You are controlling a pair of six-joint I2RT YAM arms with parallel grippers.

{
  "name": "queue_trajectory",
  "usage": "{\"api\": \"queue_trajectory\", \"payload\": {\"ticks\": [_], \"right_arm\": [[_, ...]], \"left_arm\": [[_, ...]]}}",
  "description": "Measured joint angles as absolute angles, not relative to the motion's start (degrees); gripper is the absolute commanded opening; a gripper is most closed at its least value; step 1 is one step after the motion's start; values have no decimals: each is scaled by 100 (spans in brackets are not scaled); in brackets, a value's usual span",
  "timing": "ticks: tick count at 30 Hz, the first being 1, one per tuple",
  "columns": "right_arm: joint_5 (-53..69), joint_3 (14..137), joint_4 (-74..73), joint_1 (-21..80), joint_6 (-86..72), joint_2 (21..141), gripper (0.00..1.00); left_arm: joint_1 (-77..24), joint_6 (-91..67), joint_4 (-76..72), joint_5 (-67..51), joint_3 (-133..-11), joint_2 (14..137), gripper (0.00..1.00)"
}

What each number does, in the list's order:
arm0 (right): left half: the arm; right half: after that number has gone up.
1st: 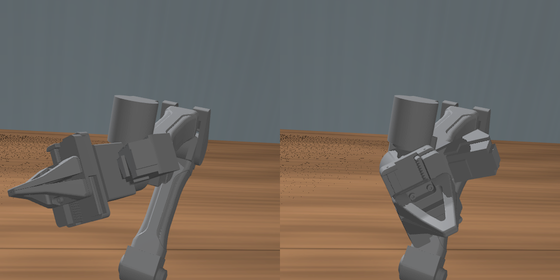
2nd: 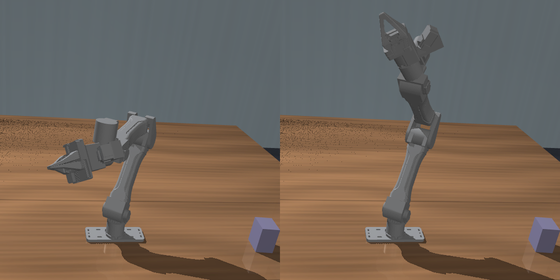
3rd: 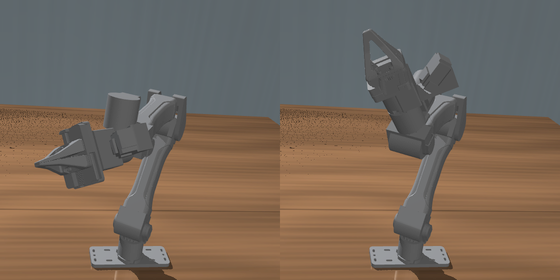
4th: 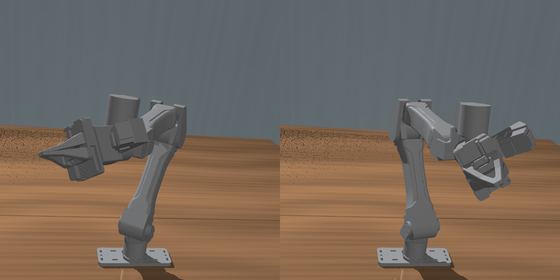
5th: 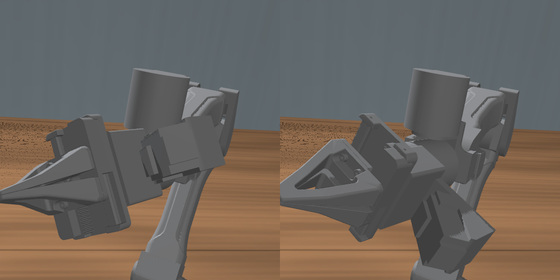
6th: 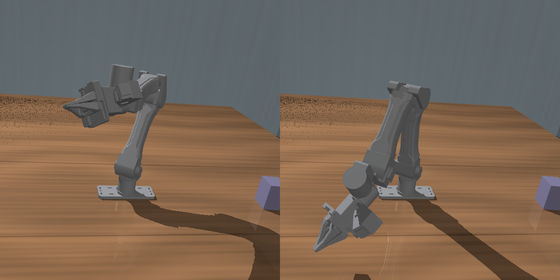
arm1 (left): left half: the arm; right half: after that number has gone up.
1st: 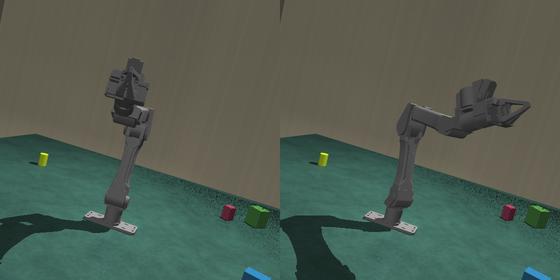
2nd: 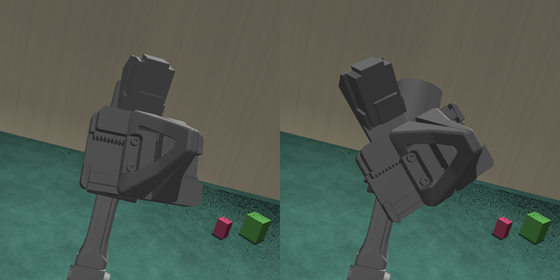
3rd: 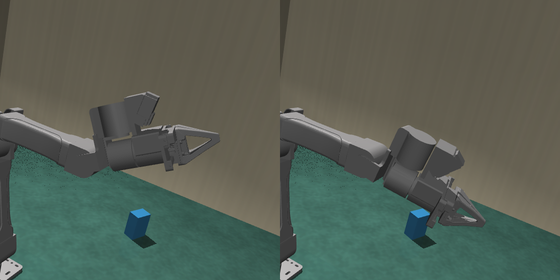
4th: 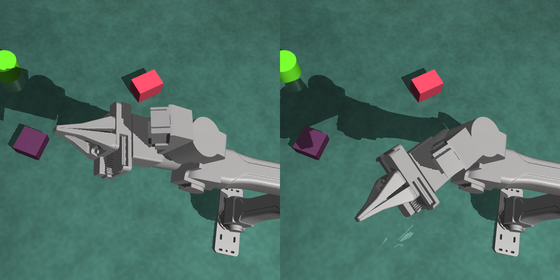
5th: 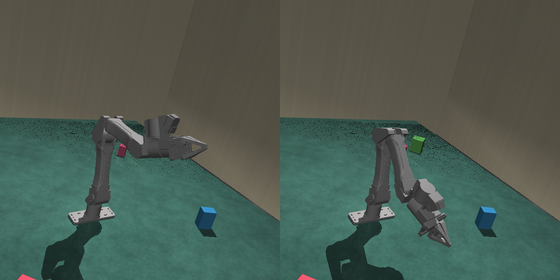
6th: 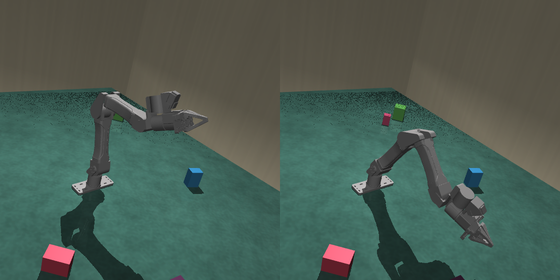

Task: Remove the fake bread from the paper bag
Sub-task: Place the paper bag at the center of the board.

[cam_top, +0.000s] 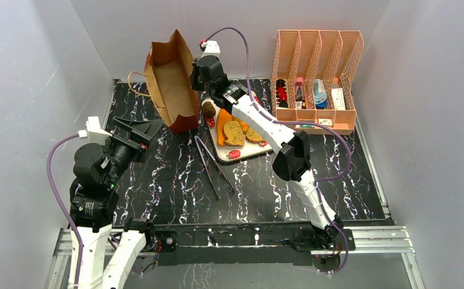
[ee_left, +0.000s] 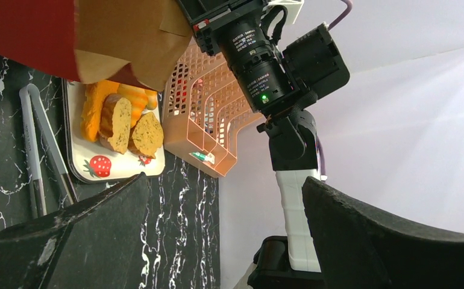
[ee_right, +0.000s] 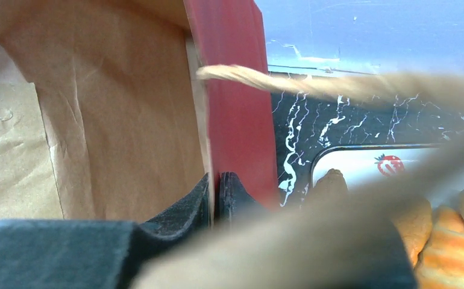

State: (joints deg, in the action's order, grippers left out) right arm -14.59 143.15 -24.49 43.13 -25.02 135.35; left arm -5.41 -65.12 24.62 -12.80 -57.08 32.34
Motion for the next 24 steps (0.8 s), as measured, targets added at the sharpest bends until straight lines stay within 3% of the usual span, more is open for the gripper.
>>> {"api": "queue_trajectory", "payload": {"ticks": [6, 11, 24], "right_arm": [[-1304, 14315, -2445, 4147, -2733, 13539, 30], [-1177, 14315, -2412, 4047, -2864, 13561, 37], [-1004, 14315, -2340, 4027, -2897, 13644, 41]], "left_arm": [[-541, -6464, 2497, -1260, -5865, 3378, 98], [-541, -6405, 2508, -1258, -5979, 3544, 98], [-541, -6388, 2508, -1192, -5981, 3675, 98]]}}
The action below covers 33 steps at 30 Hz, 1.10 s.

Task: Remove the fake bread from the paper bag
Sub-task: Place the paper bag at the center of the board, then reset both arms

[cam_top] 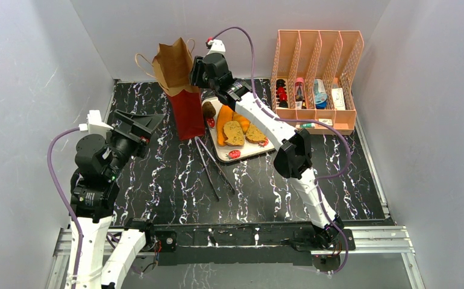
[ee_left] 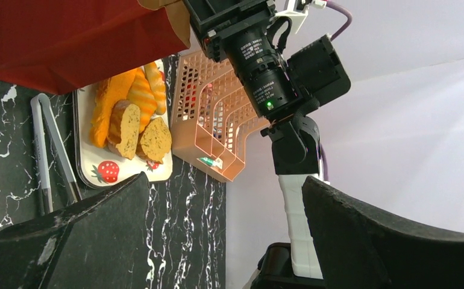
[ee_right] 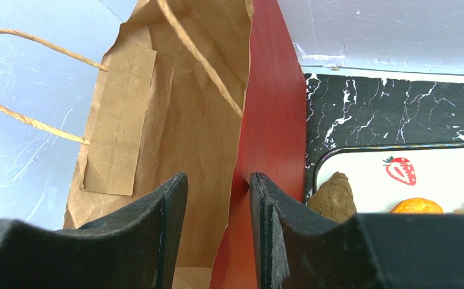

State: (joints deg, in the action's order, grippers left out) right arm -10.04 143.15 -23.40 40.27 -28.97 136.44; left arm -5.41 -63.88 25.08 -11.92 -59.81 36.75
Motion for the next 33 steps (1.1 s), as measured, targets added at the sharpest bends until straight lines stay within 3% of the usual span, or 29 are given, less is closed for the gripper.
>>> {"api": "queue_trajectory", "payload": {"ticks": [6, 14, 16, 17, 18, 25, 33], "right_arm": [[-989, 14184, -2329, 4027, -2842, 13572, 43], [-967, 13778, -2390, 4027, -2644, 13037, 61], [-982, 13576, -2383, 4027, -2558, 12752, 69], [-1004, 13491, -2386, 4027, -2528, 12613, 88], [-1037, 13421, -2381, 4027, -2484, 12488, 97], [-1400, 12993, -2440, 4027, -2143, 11688, 98], [-2252, 10300, -2429, 4027, -1780, 9887, 98]], "left_arm": [[-543, -6252, 2626, -849, -6095, 3728, 98], [-541, -5826, 2967, 161, -7024, 4248, 98], [-541, -5675, 3050, 462, -7244, 4342, 98], [-541, -5590, 3072, 604, -7365, 4397, 98], [-543, -5496, 3089, 733, -7483, 4460, 98], [-541, -4783, 2746, 1549, -7848, 5146, 98], [-543, -3997, 2112, 2176, -6810, 5341, 98]]}}
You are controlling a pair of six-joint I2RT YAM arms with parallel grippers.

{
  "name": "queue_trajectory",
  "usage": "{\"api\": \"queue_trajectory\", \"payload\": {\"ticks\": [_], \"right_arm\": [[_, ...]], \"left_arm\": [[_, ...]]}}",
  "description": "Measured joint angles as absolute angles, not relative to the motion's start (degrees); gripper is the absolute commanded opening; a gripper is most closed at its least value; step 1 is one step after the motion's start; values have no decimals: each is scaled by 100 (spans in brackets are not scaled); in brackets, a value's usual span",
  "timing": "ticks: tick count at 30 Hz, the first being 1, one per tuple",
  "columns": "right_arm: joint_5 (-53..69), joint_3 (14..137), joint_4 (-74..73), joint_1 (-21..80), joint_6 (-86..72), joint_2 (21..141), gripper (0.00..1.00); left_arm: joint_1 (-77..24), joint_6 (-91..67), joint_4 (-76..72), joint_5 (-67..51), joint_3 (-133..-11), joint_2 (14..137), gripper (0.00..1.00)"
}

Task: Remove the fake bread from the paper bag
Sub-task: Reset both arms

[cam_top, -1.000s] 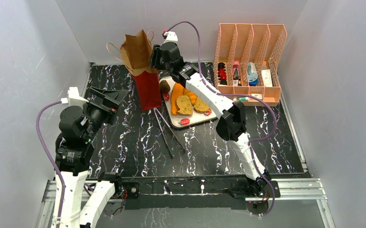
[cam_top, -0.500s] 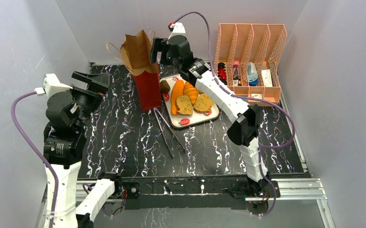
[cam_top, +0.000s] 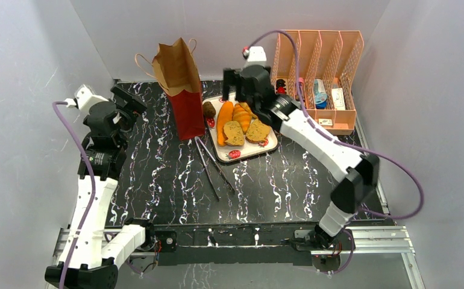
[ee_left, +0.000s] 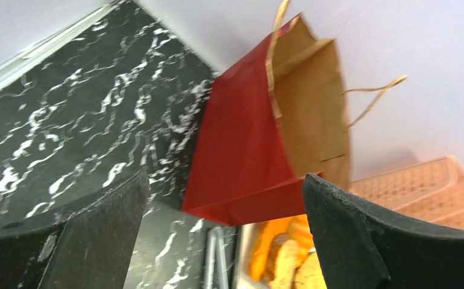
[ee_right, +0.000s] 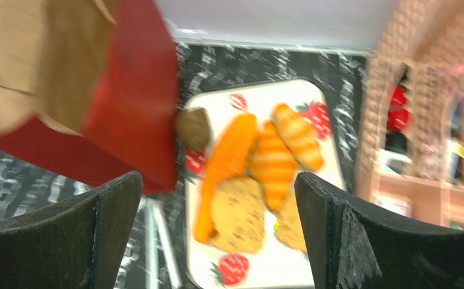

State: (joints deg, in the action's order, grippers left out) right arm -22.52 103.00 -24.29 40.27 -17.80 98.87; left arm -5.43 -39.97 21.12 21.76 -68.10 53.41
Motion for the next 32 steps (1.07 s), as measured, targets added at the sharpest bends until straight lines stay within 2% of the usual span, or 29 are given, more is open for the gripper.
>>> {"api": "queue_trajectory", "payload": {"ticks": [6, 11, 15, 21, 32], "right_arm": [[-3151, 8355, -2427, 4010, -1772, 8412, 98], [-3736, 7669, -2670, 4001, -2102, 7723, 98], [-4051, 7172, -2923, 3999, -2414, 7338, 98], [-4318, 6702, -3177, 3999, -2762, 6897, 98], [-4676, 6630, -3411, 3999, -3124, 6523, 98]], "left_arm": [[-543, -3498, 2073, 2484, -5802, 5006, 98], [-543, -2829, 1988, 2580, -4978, 4591, 98], [-545, -2333, 1984, 2563, -4831, 4550, 98], [-548, -1881, 1885, 2447, -4663, 4388, 98], [-548, -1588, 1697, 2366, -4532, 4101, 98]]}}
